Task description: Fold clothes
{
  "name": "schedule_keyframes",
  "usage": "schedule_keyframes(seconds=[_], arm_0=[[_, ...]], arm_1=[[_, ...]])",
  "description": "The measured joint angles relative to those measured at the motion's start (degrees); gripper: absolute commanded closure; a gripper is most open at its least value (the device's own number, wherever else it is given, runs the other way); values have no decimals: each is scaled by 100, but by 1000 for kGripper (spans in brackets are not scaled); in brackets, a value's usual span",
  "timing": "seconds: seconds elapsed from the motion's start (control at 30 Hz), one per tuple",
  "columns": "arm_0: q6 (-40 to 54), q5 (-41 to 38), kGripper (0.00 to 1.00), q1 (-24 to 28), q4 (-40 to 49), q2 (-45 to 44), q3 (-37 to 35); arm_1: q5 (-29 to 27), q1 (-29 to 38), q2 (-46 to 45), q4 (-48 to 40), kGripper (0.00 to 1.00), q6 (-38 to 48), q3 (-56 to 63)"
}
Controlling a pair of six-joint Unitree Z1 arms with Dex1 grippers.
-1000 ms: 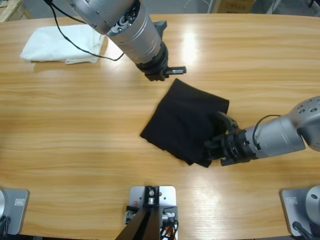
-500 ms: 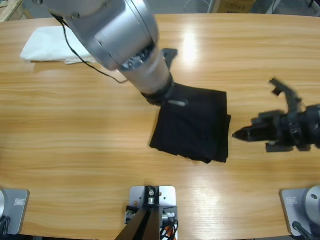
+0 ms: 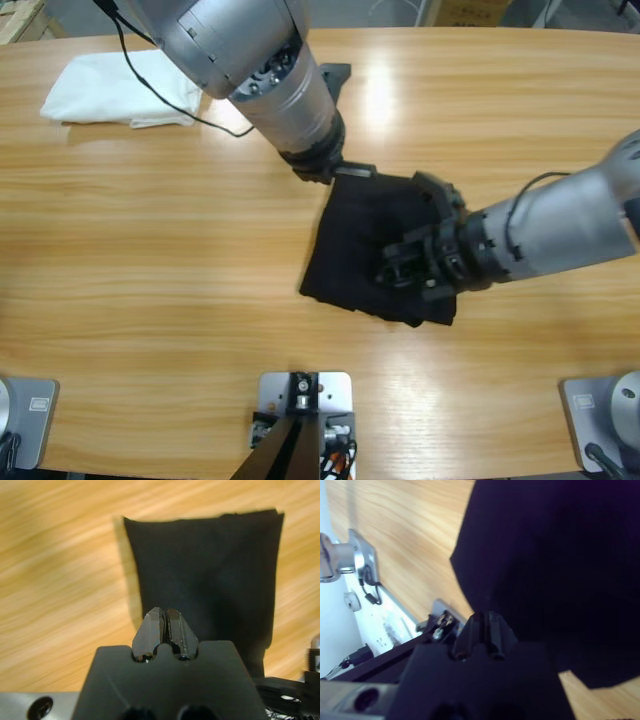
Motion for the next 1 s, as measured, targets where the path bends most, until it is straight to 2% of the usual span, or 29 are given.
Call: schedule_keyframes(seconds=[0.13,0.27,0.43,0.47,0.5,0.53,0.57,0.77,0.8,0.83,0.87,0.9,1.0], arm_0=[[-16,0,1000,71,1,0,0],[-39,21,1000,80,27,0,6],[-98,86,1000,92,32,-3,129],[-99,109,1000,95,32,-5,197],[-99,131,1000,100,33,-7,264],[-99,161,1000,107,33,-25,332],[-99,203,1000,121,33,-66,428],[-99,609,1000,246,41,-732,1352],[-99,671,726,252,41,-878,1497],[-99,716,383,255,41,-1031,1642],[-99,767,171,257,42,-1197,1774],[-99,807,43,259,42,-1362,1904],[-85,844,4,381,42,-1864,2283]], arm_1=[[0,4,484,-395,1000,112,488],[-28,4,522,-147,1000,286,728],[-318,-69,450,17,1000,356,858],[-423,-84,395,86,840,370,848],[-503,-94,331,147,332,389,848],[-612,-100,250,255,59,415,844],[-733,-109,134,473,1,435,831],[-1802,-120,-972,3205,0,447,-385],[-2017,-120,-1106,3606,0,447,-642],[-2144,-120,-1182,3872,0,447,-848],[-2206,-120,-1222,4043,0,446,-1051],[-2228,-120,-1231,4149,0,441,-1288],[-2227,-117,-999,4415,0,435,-2107]])
